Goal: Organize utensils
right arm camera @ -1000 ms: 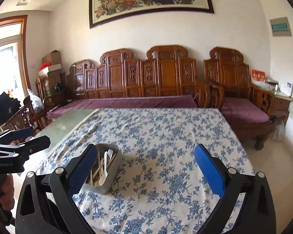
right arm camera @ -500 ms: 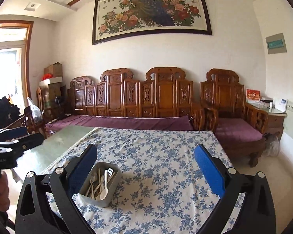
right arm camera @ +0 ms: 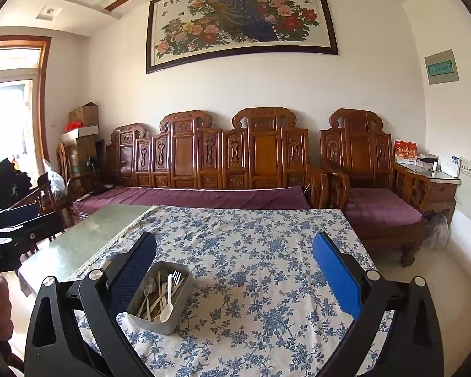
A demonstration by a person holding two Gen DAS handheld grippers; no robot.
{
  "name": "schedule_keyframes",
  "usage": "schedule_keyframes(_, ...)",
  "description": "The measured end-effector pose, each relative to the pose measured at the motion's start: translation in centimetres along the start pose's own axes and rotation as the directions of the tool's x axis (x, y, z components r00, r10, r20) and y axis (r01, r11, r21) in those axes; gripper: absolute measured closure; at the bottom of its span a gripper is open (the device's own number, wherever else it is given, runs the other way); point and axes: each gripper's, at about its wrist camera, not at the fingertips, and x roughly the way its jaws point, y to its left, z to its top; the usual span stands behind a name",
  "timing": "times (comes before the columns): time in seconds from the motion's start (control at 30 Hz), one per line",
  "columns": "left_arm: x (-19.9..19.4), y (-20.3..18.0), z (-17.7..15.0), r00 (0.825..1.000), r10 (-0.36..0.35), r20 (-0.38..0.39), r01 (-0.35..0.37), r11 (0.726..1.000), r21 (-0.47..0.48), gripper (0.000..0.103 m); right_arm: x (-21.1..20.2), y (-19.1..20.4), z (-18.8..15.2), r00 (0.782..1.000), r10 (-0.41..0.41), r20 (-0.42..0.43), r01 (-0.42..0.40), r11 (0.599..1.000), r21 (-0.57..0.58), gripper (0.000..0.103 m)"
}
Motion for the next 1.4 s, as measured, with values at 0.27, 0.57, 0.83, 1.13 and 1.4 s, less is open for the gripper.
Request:
schedule_keyframes(0.27, 0.27, 0.17, -0.01, 1.0, -0.005, -0.005, 0.005, 1.0, -0.003, 0.008, 0.06, 0.06, -0.02, 1.0, 0.0, -0.001, 0.0, 1.0, 0.001, 0.003)
schedule_keyframes(0.57, 0.45, 0.29, -0.13, 1.0, -0.002, -0.007, 0.002, 1.0, -0.005, 0.008, 0.09, 0.24, -0.16, 1.0, 0.001, -0.002, -0.001, 1.0, 0.001, 0.003)
schedule_keyframes(0.83, 0.47, 0.31, -0.19, 1.0, -0.002, -0.007, 0.002, 1.0, -0.003, 0.008, 0.17, 0.25, -0.19, 1.0, 0.001, -0.003, -0.001, 1.0, 0.002, 0.003)
schedule_keyframes(1.13, 0.56, 0.38, -0.21, 1.0, -0.001, -0.009, 0.001, 1.0, -0.003, 0.008, 0.27, 0.25, -0.58, 1.0, 0.004, -0.006, -0.004, 1.0, 0.005, 0.003)
schedule_keyframes(1.4, 0.66, 0.52, -0.33, 1.0, 0.001, -0.009, -0.001, 1.0, -0.001, 0.008, 0.3, 0.24, -0.61, 1.0, 0.004, -0.006, -0.004, 1.0, 0.005, 0.003)
